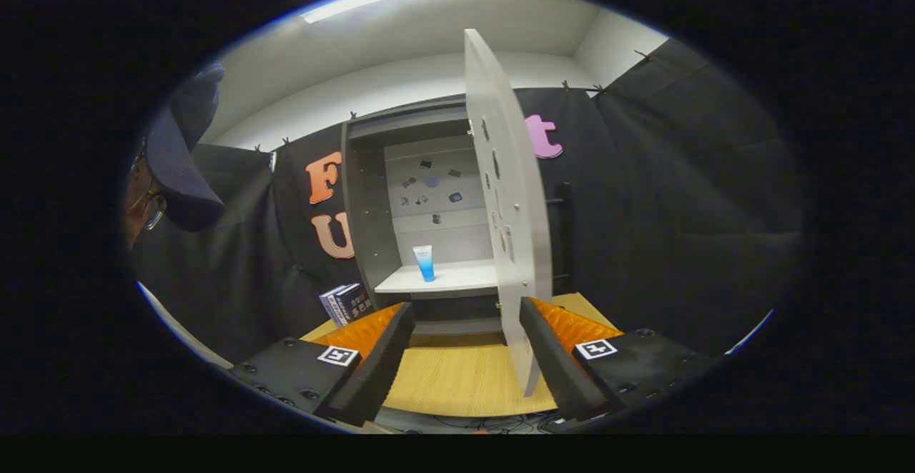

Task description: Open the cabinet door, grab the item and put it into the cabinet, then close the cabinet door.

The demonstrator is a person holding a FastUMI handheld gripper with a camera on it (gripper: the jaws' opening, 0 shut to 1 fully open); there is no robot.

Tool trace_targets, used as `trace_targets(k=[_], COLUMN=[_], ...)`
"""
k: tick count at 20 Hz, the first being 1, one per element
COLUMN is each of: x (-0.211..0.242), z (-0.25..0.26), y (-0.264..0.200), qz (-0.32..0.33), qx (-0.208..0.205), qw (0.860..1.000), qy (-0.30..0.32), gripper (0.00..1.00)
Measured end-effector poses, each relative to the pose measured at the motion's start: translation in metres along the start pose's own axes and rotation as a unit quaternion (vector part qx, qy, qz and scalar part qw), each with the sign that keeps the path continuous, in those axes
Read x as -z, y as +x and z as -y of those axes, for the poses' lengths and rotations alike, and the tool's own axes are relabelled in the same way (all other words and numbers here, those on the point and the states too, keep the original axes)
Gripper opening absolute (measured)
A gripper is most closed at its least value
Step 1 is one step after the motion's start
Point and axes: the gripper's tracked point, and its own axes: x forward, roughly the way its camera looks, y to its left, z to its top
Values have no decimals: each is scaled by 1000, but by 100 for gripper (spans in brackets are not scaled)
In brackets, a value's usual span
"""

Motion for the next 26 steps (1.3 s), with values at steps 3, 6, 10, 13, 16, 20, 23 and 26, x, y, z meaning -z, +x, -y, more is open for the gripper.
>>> trace_targets(k=[3, 6, 10, 13, 16, 20, 23, 26], x=[6, -2, -14, -26, -34, -36, -41, -42], z=[47, 102, 141, 154, 160, 166, 165, 163], y=[-24, -23, 4, 31, 63, 88, 92, 93], qz=[-4, 8, 12, 17, 17, 13, 17, 15], qx=[33, 88, 119, 124, 114, 116, 102, 92], qw=[999, 996, 993, 992, 993, 993, 995, 996], qy=[2, 0, -2, -4, -5, -12, -4, -4], gripper=[96, 96, 96, 96, 96, 96, 96, 95])
